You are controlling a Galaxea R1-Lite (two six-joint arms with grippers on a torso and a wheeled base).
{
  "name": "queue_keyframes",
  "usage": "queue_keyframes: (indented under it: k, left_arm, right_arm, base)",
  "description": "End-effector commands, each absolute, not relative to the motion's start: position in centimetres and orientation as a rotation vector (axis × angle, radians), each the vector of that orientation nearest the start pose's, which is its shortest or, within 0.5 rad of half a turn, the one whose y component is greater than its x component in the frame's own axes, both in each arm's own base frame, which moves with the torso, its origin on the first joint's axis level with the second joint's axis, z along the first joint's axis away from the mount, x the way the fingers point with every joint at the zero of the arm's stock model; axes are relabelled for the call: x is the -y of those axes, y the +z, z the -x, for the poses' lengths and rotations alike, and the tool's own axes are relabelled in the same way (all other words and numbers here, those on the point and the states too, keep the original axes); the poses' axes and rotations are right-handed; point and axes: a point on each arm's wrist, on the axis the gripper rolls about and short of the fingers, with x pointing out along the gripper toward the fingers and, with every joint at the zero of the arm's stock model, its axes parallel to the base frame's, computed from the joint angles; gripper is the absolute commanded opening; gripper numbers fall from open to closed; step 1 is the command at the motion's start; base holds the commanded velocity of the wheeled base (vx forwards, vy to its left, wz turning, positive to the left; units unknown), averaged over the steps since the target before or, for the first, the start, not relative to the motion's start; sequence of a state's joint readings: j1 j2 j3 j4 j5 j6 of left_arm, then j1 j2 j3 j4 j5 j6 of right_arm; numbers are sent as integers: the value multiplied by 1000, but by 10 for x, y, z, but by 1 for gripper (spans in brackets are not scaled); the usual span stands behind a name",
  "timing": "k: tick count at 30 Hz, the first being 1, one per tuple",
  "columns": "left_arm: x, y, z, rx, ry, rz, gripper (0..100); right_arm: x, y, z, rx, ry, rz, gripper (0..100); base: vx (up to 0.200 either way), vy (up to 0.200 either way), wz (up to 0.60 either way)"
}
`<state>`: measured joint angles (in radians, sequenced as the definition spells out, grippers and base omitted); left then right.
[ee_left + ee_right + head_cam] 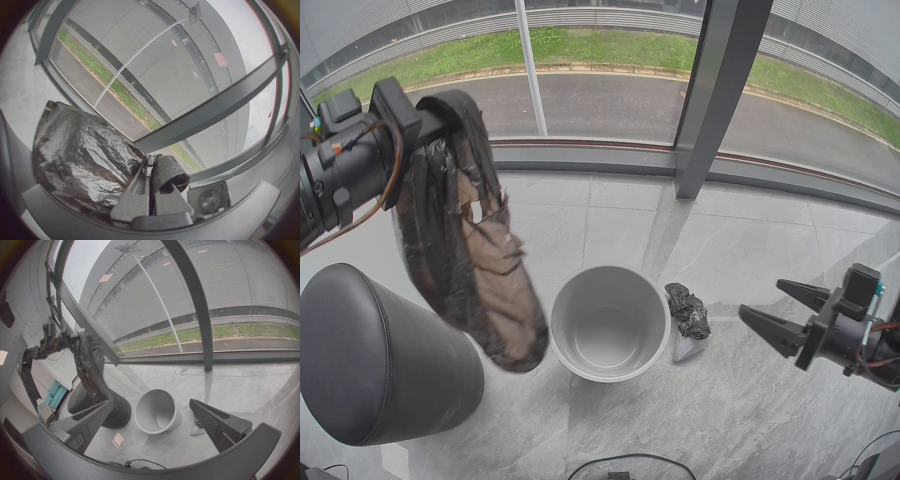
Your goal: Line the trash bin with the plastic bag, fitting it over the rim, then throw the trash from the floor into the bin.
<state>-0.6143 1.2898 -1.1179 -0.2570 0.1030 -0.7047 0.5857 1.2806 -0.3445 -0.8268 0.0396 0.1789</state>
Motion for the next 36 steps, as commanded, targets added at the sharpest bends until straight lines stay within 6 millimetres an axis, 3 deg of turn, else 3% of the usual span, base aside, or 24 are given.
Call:
queue_keyframes:
  k: [1,8,17,23,36]
  left_arm:
    - [145,368,-156,-135,-586,828,0]
    - [152,371,-144,-165,-646,876,0]
    - [163,378,-126,-213,-748,938,0]
    - [162,381,-117,-225,-782,949,0]
    - [157,384,-105,-242,-819,953,0]
  right_arm:
    - [-172,163,-187,-231,695,-132,100]
    - [-197,162,-182,-258,766,-166,100]
    - [-232,143,-208,-303,778,-151,100]
    - [-250,128,-210,-275,810,-158,100]
    - [-254,120,-214,-224,815,-90,100]
  base:
    - [0,0,0]
    - [0,0,0]
    - [0,0,0]
    - [0,0,0]
    - [0,0,0]
